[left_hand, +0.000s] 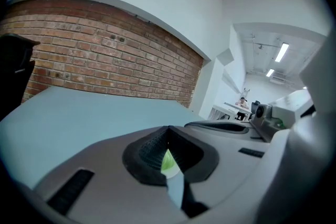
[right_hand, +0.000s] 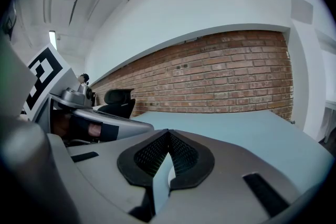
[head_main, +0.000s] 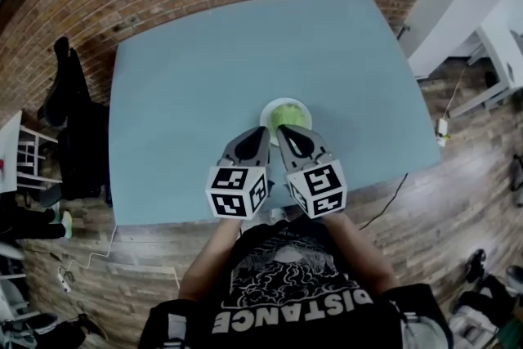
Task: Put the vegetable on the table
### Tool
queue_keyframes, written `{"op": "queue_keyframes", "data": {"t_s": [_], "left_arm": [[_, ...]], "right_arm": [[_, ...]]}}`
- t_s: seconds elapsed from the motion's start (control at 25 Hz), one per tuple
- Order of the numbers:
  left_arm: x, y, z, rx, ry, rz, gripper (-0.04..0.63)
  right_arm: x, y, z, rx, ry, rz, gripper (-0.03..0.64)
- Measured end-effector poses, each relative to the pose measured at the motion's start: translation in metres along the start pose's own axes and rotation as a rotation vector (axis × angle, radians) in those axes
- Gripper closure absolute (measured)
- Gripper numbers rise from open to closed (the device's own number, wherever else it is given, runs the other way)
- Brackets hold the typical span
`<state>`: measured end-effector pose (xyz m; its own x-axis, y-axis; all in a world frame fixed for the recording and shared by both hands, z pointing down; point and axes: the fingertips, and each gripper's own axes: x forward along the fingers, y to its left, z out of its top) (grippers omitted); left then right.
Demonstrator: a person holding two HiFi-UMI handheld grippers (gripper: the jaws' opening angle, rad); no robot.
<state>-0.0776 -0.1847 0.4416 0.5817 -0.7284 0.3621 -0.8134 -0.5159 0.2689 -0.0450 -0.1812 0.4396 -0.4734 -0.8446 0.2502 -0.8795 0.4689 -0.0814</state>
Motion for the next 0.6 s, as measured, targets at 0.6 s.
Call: {"op": "queue_keyframes", "data": {"t_s": [0.6], "left_arm": [[0.0017,-0.0056,-0.0052,0.01,0.013,-0.017,0.594]], "right_arm": [[-0.0041,-0.0047,-0.0012,-0.009,0.001,-0.017,0.607]]}}
